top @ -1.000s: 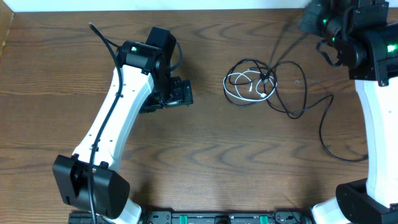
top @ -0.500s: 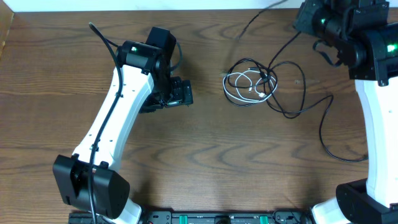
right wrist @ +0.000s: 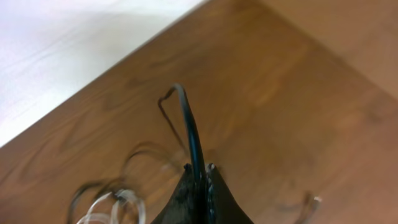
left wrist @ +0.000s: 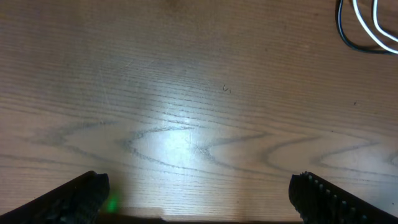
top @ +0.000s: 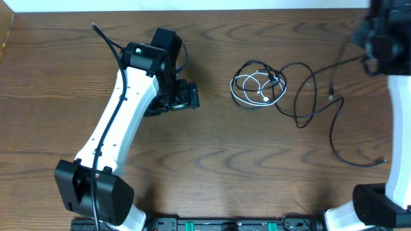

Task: Untangle cables
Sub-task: 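Drag the black strand rightward and release it at the right side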

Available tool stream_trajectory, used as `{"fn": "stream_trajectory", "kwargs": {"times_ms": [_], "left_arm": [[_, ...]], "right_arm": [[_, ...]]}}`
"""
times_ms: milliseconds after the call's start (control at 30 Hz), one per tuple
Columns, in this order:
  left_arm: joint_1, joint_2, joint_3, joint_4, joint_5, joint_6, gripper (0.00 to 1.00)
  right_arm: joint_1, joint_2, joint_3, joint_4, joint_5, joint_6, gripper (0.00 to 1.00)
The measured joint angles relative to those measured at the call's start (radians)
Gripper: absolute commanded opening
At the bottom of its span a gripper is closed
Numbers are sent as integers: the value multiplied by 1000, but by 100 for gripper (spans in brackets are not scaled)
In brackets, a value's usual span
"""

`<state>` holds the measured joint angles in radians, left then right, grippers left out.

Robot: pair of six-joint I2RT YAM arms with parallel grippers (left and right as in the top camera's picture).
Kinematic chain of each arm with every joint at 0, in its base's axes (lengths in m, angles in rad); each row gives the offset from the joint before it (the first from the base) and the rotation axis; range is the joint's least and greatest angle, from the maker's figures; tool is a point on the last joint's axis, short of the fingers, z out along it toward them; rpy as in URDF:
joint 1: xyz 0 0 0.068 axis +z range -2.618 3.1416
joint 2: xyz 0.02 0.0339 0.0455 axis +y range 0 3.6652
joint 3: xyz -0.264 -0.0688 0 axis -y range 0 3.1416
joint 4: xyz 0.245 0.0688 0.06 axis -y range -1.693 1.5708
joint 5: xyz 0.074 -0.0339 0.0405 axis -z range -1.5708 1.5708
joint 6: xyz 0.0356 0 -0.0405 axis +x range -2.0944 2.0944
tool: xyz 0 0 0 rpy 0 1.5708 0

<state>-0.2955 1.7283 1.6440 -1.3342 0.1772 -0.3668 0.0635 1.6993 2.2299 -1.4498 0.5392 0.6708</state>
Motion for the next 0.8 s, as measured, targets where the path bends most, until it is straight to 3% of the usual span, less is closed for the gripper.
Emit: {"fn": "stream_trajectory", "kwargs": {"times_ms": [267, 567, 800], "left_arm": [[0, 0, 0, 0, 0, 0, 98], [0, 0, 0, 0, 0, 0, 98], [0, 0, 0, 0, 0, 0, 98]], "right_arm": [[-158, 0, -57, -50, -130, 33, 1], [-160, 0, -304, -13, -249, 29, 1], [-167, 2, -449, 33, -208, 27, 2]]}}
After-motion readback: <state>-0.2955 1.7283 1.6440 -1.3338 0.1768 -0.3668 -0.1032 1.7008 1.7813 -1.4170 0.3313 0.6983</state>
